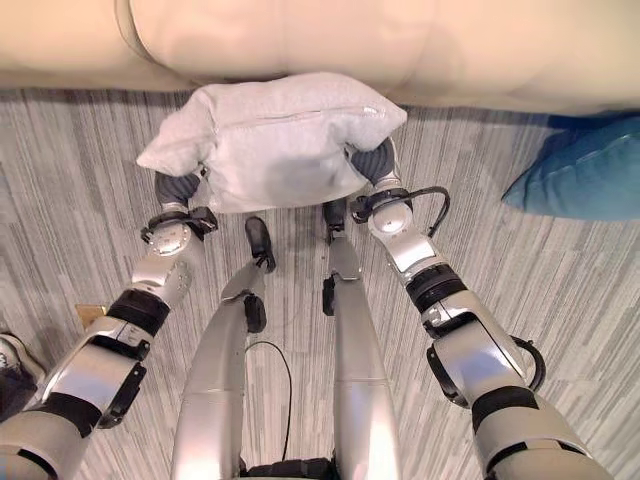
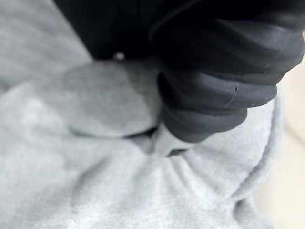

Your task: Pick up all the scattered cushions and arrange them neatly on the sofa.

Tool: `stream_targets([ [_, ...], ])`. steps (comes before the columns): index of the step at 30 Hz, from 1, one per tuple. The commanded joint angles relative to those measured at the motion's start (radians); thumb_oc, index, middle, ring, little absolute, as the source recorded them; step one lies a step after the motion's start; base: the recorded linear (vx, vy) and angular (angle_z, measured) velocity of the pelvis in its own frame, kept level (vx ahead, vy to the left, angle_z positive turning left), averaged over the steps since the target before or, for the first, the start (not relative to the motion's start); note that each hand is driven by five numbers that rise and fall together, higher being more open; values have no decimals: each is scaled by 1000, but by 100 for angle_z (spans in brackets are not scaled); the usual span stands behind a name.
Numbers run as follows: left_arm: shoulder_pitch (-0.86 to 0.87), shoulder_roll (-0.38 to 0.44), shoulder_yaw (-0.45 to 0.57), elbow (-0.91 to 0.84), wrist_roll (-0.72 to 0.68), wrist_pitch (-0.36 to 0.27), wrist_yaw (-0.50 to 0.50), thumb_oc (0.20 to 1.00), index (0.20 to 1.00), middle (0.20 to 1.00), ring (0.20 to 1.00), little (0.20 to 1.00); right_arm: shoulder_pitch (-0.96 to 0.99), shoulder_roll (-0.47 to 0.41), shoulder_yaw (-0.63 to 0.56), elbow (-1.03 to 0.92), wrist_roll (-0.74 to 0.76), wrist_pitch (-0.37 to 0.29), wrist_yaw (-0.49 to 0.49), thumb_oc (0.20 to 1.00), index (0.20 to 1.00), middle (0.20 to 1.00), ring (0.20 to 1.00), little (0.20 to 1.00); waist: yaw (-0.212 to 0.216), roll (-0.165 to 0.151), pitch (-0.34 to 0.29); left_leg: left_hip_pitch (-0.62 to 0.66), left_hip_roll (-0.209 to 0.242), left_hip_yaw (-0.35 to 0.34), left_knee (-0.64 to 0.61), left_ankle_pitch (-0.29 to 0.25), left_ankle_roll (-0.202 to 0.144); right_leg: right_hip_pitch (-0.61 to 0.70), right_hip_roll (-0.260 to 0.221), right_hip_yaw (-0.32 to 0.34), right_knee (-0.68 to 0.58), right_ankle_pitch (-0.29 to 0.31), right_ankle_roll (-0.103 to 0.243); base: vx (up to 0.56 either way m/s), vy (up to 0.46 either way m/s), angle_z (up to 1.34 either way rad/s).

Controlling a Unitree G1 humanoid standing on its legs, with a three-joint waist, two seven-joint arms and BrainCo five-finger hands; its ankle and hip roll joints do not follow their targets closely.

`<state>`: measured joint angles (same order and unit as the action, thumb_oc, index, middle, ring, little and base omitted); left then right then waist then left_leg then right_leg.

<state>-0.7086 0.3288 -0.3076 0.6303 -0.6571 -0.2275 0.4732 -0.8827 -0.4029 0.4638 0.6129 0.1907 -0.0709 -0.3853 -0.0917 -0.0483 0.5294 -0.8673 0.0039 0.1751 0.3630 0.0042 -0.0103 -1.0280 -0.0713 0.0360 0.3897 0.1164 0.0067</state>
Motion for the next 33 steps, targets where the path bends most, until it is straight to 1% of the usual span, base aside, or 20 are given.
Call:
stream_targets([
  [1, 4, -76, -26, -128, 12, -65, -114, 200, 200, 200, 200, 200, 15, 97, 18, -155, -40, -91, 69, 200, 200, 200, 200, 200, 1, 16, -35, 45, 81, -122, -68, 45, -116, 86, -55, -14, -46, -33, 128, 9, -88, 7],
  [2, 46, -85, -39, -142, 23, -58, -132, 200, 200, 200, 200, 200, 66, 100, 8, -171, -37, -92, 82, 200, 200, 200, 200, 200, 2, 15, -48, 114, 76, -127, -93, 49, -117, 158, -51, -20, -63, -40, 123, 18, -91, 13],
  [3, 64, -87, -42, -149, 26, -57, -138, 200, 200, 200, 200, 200, 97, 99, 4, -177, -39, -94, 88, 200, 200, 200, 200, 200, 2, 12, -55, 149, 77, -126, -105, 52, -119, 196, -51, -28, -74, -43, 122, 22, -49, 16],
  [4, 65, -87, -43, -149, 26, -57, -138, 200, 200, 200, 200, 200, 98, 99, 4, -178, -39, -94, 88, 200, 200, 200, 200, 200, 2, 12, -53, 152, 78, -127, -107, 52, -119, 199, -51, -28, -75, -43, 122, 64, -53, 18],
  [5, 114, -99, -51, -166, 25, -53, -161, 200, 200, 200, 200, 200, 161, 97, 0, -202, -43, -95, 103, 200, 200, 200, 200, 200, 2, 10, -75, 232, 77, -132, -139, 57, -122, 277, -46, -38, -96, -56, 118, 55, -38, 12],
  [6, 114, -99, -51, -166, 25, -53, -161, 200, 200, 200, 200, 200, 162, 97, -1, -202, -43, -95, 103, 200, 200, 200, 200, 200, 2, 10, -74, 234, 77, -132, -140, 57, -122, 280, -46, -38, -97, -56, 118, 81, -54, 7],
  [7, 133, -101, -53, -175, 24, -53, -166, 200, 200, 200, 200, 200, 187, 98, -1, -207, -43, -97, 111, 200, 200, 200, 200, 200, 3, 9, -83, 269, 76, -130, -152, 59, -122, 317, -44, -41, -108, -57, 116, 94, -41, 7],
  [8, 186, -111, -55, -195, 25, -47, -183, 200, 200, 200, 200, 200, 247, 88, -3, -231, -57, -93, 123, 200, 200, 200, 200, 200, 6, 7, -99, 343, 79, -133, -174, 60, -123, 393, -38, -50, -124, -69, 111, 94, -41, 7],
  [9, 186, -111, -55, -195, 25, -47, -183, 200, 200, 200, 200, 200, 248, 88, -3, -231, -58, -93, 123, 200, 200, 200, 200, 200, 6, 7, -98, 345, 79, -133, -175, 60, -123, 395, -37, -51, -125, -69, 111, 124, -60, 7],
  [10, 216, -112, -58, -212, 27, -43, -193, 200, 200, 200, 200, 200, 277, 82, -4, -250, -61, -93, 135, 200, 200, 200, 200, 200, 6, 6, -111, 378, 80, -134, -186, 61, -123, 429, -34, -54, -127, -77, 108, 95, -46, 4],
  [15, 362, -123, -49, -256, 31, -36, -246, 200, 200, 200, 200, 200, 444, 78, -43, -285, -60, -99, 172, 200, 200, 200, 200, 200, 7, 11, -173, 559, 91, -135, -234, 66, -135, 633, -20, -78, -169, -114, 95, 173, -63, 10],
  [16, 362, -123, -49, -256, 31, -36, -246, 200, 200, 200, 200, 200, 443, 78, -43, -285, -60, -99, 172, 200, 200, 200, 200, 200, 7, 11, -175, 557, 91, -135, -236, 68, -135, 632, -20, -78, -172, -111, 95, 90, -21, 18],
  [18, 409, -123, -38, -270, 22, -30, -263, 200, 200, 200, 200, 200, 470, 78, -52, -296, -58, -97, 185, 200, 200, 200, 200, 200, 14, 11, -203, 617, 97, -137, -237, 54, -131, 697, -24, -89, -197, -115, 100, 131, 1, 21],
  [19, 410, -123, -38, -271, 22, -30, -263, 200, 200, 200, 200, 200, 470, 78, -52, -297, -58, -97, 185, 200, 200, 200, 200, 200, 14, 11, -202, 619, 97, -136, -237, 54, -131, 699, -24, -89, -197, -115, 100, 135, 27, 15],
  [23, 470, -109, -2, -309, 9, -28, -279, 200, 200, 200, 200, 200, 482, 80, -54, -304, -57, -94, 201, 200, 200, 200, 200, 200, 28, 5, -239, 677, 87, -136, -240, 17, -107, 760, -25, -69, -233, -102, 118, 126, 59, -2],
  [25, 494, -92, 18, -332, 10, -27, -290, 200, 200, 200, 200, 200, 484, 80, -52, -314, -57, -92, 216, 200, 200, 200, 200, 200, 37, -10, -265, 704, 75, -134, -226, -15, -89, 803, -36, -48, -279, -84, 139, 152, 117, -19],
  [26, 495, -92, 18, -332, 10, -27, -290, 200, 200, 200, 200, 200, 485, 80, -52, -314, -57, -92, 216, 200, 200, 200, 200, 200, 37, -10, -264, 705, 75, -133, -226, -16, -88, 804, -35, -47, -279, -83, 139, 149, 201, -18],
  [27, 508, -81, 24, -340, 13, -23, -297, 200, 200, 200, 200, 200, 496, 78, -52, -320, -55, -91, 228, 200, 200, 200, 200, 200, 47, -20, -271, 717, 58, -151, -212, -39, -77, 819, -40, -28, -285, -79, 149, 91, 184, -16],
  [32, 539, -58, 27, -342, 65, -7, -314, 200, 200, 200, 200, 200, 547, 70, -80, -317, -53, -83, 263, 200, 200, 200, 200, 200, 51, -40, -291, 726, 7, -149, -180, -88, -35, 838, -82, 10, -284, -53, 189, 76, 258, -20],
  [33, 537, -51, 27, -340, 79, -6, -313, 200, 200, 200, 200, 200, 551, 73, -84, -319, -54, -82, 263, 200, 200, 200, 200, 200, 51, -45, -290, 724, -7, -149, -176, -96, -25, 827, -90, 21, -270, -39, 204, 19, 175, -17],
])
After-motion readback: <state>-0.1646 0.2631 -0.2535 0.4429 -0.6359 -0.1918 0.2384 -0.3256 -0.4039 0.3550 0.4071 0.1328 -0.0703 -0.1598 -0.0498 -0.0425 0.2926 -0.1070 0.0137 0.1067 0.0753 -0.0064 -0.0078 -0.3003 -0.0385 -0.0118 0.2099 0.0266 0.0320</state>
